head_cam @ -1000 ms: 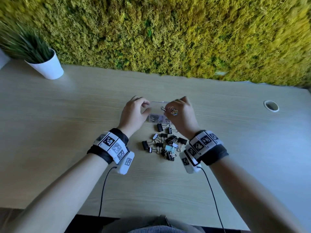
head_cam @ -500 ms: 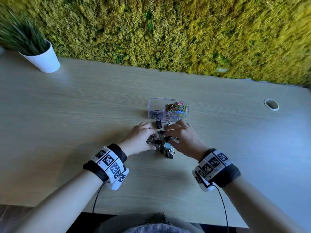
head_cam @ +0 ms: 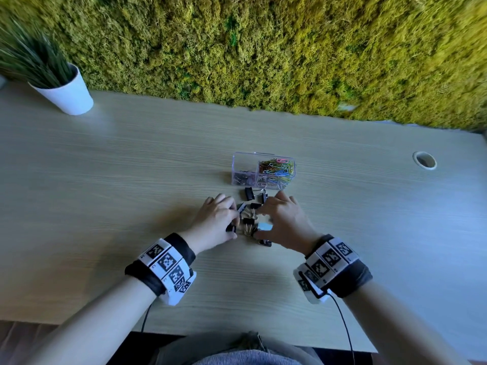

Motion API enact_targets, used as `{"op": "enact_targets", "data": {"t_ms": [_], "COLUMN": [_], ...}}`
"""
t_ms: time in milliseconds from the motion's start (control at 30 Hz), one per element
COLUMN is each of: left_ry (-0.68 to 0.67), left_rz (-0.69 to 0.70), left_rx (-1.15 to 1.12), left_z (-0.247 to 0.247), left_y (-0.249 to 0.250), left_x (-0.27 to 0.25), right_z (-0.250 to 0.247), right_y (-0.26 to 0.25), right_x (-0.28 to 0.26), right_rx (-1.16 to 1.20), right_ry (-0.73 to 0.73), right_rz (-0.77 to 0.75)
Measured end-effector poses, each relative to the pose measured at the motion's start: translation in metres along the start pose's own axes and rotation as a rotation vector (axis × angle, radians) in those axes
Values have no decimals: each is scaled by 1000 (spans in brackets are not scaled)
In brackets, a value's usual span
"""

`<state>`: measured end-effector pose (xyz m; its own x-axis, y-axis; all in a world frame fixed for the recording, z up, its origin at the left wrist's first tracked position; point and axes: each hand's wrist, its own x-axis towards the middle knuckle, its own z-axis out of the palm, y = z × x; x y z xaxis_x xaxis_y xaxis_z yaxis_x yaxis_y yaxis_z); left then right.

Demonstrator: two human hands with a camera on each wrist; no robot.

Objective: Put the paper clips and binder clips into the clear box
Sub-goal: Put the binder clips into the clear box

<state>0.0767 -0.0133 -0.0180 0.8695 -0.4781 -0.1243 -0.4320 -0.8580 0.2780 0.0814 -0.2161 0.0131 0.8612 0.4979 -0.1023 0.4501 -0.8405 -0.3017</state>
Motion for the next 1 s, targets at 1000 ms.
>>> {"op": "enact_targets", "data": {"t_ms": [1000], "left_ry": [552], "left_rz": [-66], "left_rx": [-250], "left_z": [-46], "left_y": [-28], "left_x": [47], "right_z": [-19], "right_y": [8], "right_x": [16], "right_rx": [514], "right_ry": [337], "right_rz": [179]}}
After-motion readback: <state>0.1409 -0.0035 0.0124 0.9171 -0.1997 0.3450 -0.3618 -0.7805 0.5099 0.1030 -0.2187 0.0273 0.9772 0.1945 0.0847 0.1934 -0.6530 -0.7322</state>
